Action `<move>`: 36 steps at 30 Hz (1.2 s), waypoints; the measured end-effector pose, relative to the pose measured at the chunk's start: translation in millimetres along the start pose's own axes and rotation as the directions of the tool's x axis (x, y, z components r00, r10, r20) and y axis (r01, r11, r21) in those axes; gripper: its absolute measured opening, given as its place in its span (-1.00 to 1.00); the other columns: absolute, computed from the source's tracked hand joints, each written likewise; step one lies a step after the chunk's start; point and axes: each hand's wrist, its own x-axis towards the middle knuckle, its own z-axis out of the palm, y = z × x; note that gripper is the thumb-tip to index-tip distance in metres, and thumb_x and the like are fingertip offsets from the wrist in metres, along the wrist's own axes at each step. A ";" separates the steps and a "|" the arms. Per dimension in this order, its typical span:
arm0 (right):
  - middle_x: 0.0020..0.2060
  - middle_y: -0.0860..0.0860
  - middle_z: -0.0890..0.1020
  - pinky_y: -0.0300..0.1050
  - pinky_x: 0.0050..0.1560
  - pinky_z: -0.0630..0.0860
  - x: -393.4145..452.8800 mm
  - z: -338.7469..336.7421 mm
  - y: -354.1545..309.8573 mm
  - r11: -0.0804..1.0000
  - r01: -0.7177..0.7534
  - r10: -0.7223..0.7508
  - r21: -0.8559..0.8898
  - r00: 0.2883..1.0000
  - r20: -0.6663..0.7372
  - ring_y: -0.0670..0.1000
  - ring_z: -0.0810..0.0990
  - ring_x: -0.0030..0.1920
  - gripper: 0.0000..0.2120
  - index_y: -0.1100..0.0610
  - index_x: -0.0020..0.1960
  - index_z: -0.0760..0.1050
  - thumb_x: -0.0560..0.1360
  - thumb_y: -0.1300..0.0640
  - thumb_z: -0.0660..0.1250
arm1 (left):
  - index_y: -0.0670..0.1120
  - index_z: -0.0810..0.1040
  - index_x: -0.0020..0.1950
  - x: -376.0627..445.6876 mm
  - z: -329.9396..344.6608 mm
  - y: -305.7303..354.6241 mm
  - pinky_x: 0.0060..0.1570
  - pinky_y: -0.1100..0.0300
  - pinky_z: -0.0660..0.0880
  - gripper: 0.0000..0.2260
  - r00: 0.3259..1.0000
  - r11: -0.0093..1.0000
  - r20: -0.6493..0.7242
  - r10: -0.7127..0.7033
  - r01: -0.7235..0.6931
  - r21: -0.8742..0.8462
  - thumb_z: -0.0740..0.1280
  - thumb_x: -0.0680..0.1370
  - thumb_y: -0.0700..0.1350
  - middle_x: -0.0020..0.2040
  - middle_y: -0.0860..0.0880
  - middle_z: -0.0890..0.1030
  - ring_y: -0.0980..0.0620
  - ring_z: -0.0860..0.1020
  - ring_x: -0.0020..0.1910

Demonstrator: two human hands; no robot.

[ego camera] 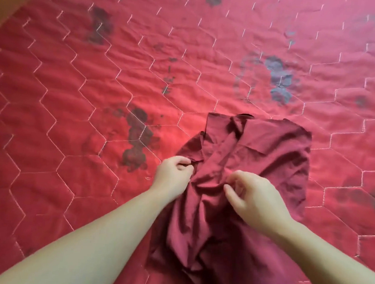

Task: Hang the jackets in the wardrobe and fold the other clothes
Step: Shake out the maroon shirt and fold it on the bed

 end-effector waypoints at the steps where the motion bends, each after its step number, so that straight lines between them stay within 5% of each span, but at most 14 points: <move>1: -0.32 -0.08 0.53 0.00 -0.18 0.51 9.4 0.3 1.2 1.000 -0.003 0.003 0.004 1.000 -0.015 0.04 0.54 -0.21 -0.89 0.00 -0.11 0.48 0.44 -0.02 0.32 | -0.07 0.58 0.26 7.6 -0.9 5.0 0.15 0.20 0.49 -0.65 0.997 0.996 0.006 0.074 -0.074 0.047 0.29 0.50 -0.25 0.01 -0.03 0.67 -0.02 0.61 -0.06; 3: -0.32 -0.10 0.54 -0.02 -0.17 0.52 24.8 -0.5 1.6 1.000 -0.016 0.016 0.025 1.000 -0.002 0.03 0.54 -0.20 -0.90 -0.02 -0.10 0.49 0.44 -0.02 0.32 | 0.03 0.39 0.45 19.5 -2.3 9.3 0.24 0.36 0.30 -0.46 0.967 0.948 0.059 0.249 -0.256 0.188 0.25 0.49 -0.29 0.24 0.05 0.54 0.07 0.53 0.14; 6: -0.29 -0.10 0.54 0.00 -0.13 0.53 41.0 -3.6 4.4 0.999 -0.037 0.036 0.033 0.999 0.007 0.04 0.55 -0.18 -0.92 0.00 -0.10 0.51 0.44 0.02 0.32 | 0.14 0.23 0.52 29.6 -7.4 12.7 0.43 0.07 0.13 -0.41 0.953 0.853 0.096 0.288 -0.301 0.426 0.25 0.53 -0.20 0.51 0.08 0.28 0.09 0.21 0.48; 9: -0.22 -0.03 0.54 0.06 -0.12 0.53 65.6 -17.3 11.7 0.998 -0.043 0.050 0.048 0.984 -0.170 0.12 0.56 -0.16 -0.92 0.04 -0.10 0.54 0.42 0.10 0.34 | 0.08 0.45 0.38 28.8 -0.1 19.3 0.34 0.04 0.28 -0.57 0.906 0.817 -0.031 0.423 -0.367 0.445 0.30 0.52 -0.15 0.33 0.04 0.49 0.00 0.39 0.33; 11: -0.01 0.04 0.53 0.08 -0.06 0.54 91.4 -31.2 22.6 0.993 -0.114 0.118 0.028 0.957 -0.264 0.20 0.58 -0.05 -0.76 0.03 0.08 0.52 0.42 0.05 0.36 | 0.05 0.57 0.20 29.2 15.1 32.2 0.16 0.09 0.43 -0.74 0.922 0.856 0.087 0.376 -0.382 0.349 0.34 0.51 -0.05 0.01 0.06 0.62 -0.02 0.55 0.08; 14: 0.25 0.09 0.44 0.09 0.03 0.50 123.8 -51.3 38.6 0.926 -0.293 0.298 -0.237 0.954 -0.014 0.23 0.56 0.10 -0.38 -0.01 0.34 0.31 0.37 -0.20 0.40 | 0.02 0.56 0.14 32.9 42.1 50.8 0.11 0.07 0.49 -0.63 0.957 0.893 0.263 0.121 -0.221 0.393 0.38 0.45 0.21 -0.05 0.03 0.65 -0.03 0.58 0.05; 17: 0.07 0.17 0.60 0.05 -0.01 0.51 127.4 -56.9 45.4 0.919 -0.200 0.249 -0.340 0.962 0.108 0.26 0.58 0.07 -0.63 0.05 0.17 0.48 0.42 -0.05 0.40 | 0.06 0.58 -0.07 39.4 50.2 61.9 0.11 0.07 0.50 -0.86 0.973 0.873 0.208 0.096 -0.183 0.452 0.42 0.44 0.07 0.02 -0.01 0.65 -0.07 0.57 0.08; 21: -0.09 0.10 0.65 -0.02 -0.04 0.49 105.4 -59.8 39.1 0.993 0.105 -0.114 -0.058 0.974 -0.196 0.16 0.59 -0.07 -0.82 0.19 0.07 0.58 0.48 0.19 0.39 | 0.07 0.49 -0.25 28.4 37.7 53.6 -0.17 0.36 0.36 -0.86 0.958 0.923 0.119 0.260 -0.283 0.262 0.38 0.49 -0.07 -0.24 0.13 0.57 0.11 0.54 -0.16; 25: -0.18 -0.07 0.52 -0.25 -0.13 0.36 107.0 -70.3 -1.5 0.938 0.328 -0.262 0.109 0.881 -0.394 -0.13 0.39 -0.22 -0.86 0.21 0.05 0.54 0.52 0.22 0.31 | 0.03 0.40 -0.15 14.9 23.3 47.1 -0.30 0.30 0.33 -0.84 0.978 0.924 0.027 0.207 -0.187 -0.333 0.26 0.60 -0.17 -0.31 0.13 0.45 0.21 0.37 -0.39; 28: -0.18 -0.08 0.53 -0.28 -0.12 0.39 126.0 -69.6 -35.3 0.889 0.430 -0.305 0.160 0.815 -0.494 -0.13 0.42 -0.21 -0.86 0.20 0.05 0.52 0.54 0.19 0.25 | 0.08 0.34 -0.12 15.7 4.6 47.1 -0.37 0.25 0.26 -0.86 0.929 0.837 -0.302 0.214 -0.334 -0.433 0.20 0.61 -0.10 -0.41 0.19 0.39 0.20 0.30 -0.44; 30: -0.15 -0.03 0.54 -0.11 -0.08 0.45 142.5 -57.2 -45.9 0.912 0.384 -0.287 0.145 0.848 -0.445 -0.01 0.49 -0.16 -0.83 0.17 0.07 0.50 0.55 0.12 0.24 | 0.12 0.33 -0.11 20.3 -7.3 39.2 -0.36 0.29 0.31 -0.88 0.873 0.869 -0.439 0.211 -0.373 -0.326 0.21 0.60 -0.05 -0.40 0.19 0.43 0.21 0.35 -0.44; 32: 0.09 0.05 0.51 0.03 0.05 0.48 157.3 -39.0 -40.3 0.988 0.136 -0.118 0.072 0.970 -0.212 0.15 0.54 0.03 -0.68 0.08 0.27 0.41 0.56 -0.01 0.25 | 0.10 0.34 -0.02 29.0 -13.1 28.8 -0.21 0.20 0.37 -0.93 0.916 0.947 -0.390 0.096 -0.204 -0.247 0.24 0.61 -0.01 -0.29 0.12 0.48 0.13 0.44 -0.33; 34: 0.35 0.06 0.33 0.11 0.20 0.44 151.7 -20.9 -23.4 0.998 -0.047 0.047 -0.035 0.999 -0.002 0.20 0.48 0.21 -0.48 -0.01 0.46 0.23 0.55 -0.09 0.25 | 0.01 0.38 0.12 38.0 -17.2 13.0 -0.17 0.30 0.39 -0.84 0.950 0.981 -0.306 -0.063 0.003 -0.192 0.25 0.60 0.02 -0.21 0.06 0.52 0.15 0.49 -0.26; 36: 0.45 0.07 0.26 0.13 0.29 0.35 124.1 -13.6 -7.5 0.982 0.027 -0.038 -0.186 0.998 -0.055 0.18 0.40 0.34 -0.43 -0.01 0.49 0.21 0.53 -0.10 0.25 | -0.02 0.42 0.16 39.1 -22.4 -1.0 -0.34 0.51 0.34 -0.76 0.960 0.983 -0.261 -0.098 0.052 -0.175 0.26 0.58 0.08 -0.23 0.13 0.51 0.35 0.49 -0.33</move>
